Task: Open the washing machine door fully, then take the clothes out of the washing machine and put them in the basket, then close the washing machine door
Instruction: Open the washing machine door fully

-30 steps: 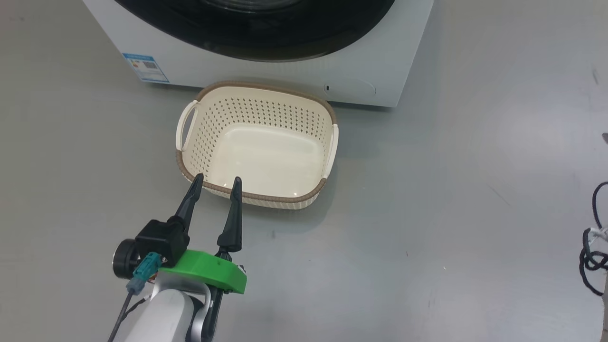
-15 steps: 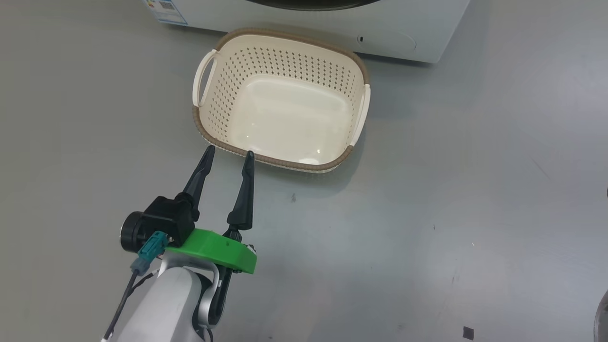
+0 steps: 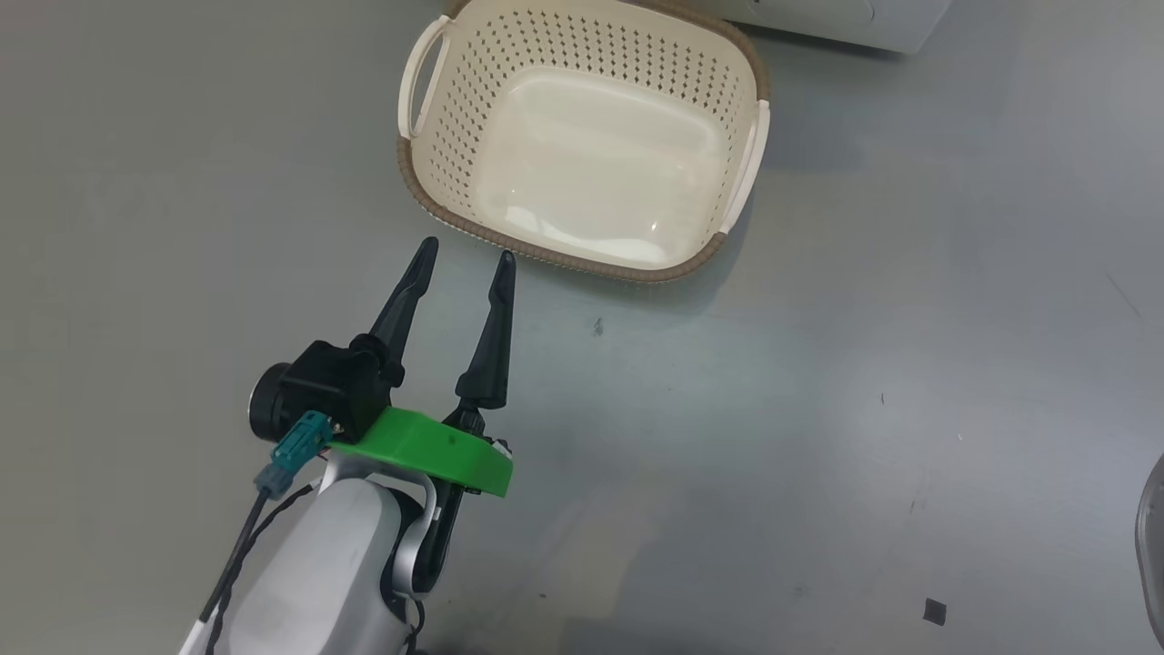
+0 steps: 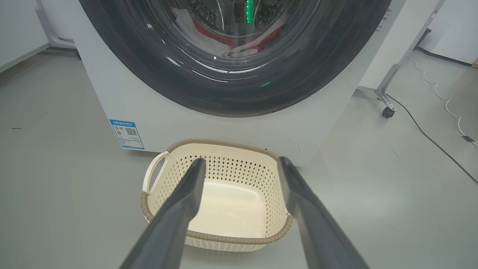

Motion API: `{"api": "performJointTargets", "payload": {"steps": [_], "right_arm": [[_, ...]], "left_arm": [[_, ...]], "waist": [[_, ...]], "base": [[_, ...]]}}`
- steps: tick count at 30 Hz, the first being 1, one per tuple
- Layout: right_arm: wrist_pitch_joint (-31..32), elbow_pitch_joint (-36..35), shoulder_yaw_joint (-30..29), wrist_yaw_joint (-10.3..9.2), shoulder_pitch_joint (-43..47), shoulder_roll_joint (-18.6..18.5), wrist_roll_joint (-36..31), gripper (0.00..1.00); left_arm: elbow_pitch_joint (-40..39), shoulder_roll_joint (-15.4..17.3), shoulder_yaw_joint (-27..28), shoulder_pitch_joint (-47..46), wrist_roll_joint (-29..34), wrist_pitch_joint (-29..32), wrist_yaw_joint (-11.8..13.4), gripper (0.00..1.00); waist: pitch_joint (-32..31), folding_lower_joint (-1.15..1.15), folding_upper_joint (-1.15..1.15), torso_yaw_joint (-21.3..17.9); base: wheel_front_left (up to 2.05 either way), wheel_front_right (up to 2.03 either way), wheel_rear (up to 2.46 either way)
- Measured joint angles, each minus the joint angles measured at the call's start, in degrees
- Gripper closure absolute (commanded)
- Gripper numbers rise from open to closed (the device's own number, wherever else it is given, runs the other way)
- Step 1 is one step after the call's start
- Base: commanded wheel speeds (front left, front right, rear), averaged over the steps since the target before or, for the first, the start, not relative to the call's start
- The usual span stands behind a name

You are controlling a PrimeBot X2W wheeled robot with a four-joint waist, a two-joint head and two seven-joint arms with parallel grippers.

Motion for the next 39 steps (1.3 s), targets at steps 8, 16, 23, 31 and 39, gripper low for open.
{"api": "performJointTargets", "payload": {"steps": [8,16,23,31,39], "right_arm": [[1.94,3.83,-0.47,-0.88,-6.12,1.12,2.08,1.00],[3.54,8.47,-0.86,-1.35,-10.21,2.46,4.11,1.00],[4.92,11.76,-0.87,-1.35,-13.74,2.78,4.65,1.00],[6.51,15.45,-0.53,-1.37,-15.90,2.55,4.54,1.00],[7.81,20.03,-1.10,-1.37,-17.97,2.07,4.45,1.00]], "left_arm": [[-0.16,-0.12,-1.52,-1.44,-0.87,0.00,0.00,0.00],[0.05,-0.16,-2.03,-2.04,-1.52,0.00,0.27,0.00],[0.09,-0.19,-2.21,-2.13,-1.67,0.00,0.34,0.00],[0.25,-0.23,-2.98,-2.51,-1.63,0.00,0.70,0.00],[0.22,-0.34,-4.36,-2.60,-1.63,0.00,0.77,0.00]], "waist": [[2.42,0.00,0.00,1.99],[3.53,0.00,0.00,3.80],[3.98,0.00,0.00,4.48],[4.58,0.00,0.00,4.83],[5.28,0.00,0.00,5.47]], "base": [[0.00,0.00,0.00],[0.00,0.00,0.00],[0.00,0.00,0.00],[0.00,0.00,0.00],[0.00,0.00,0.00]]}}
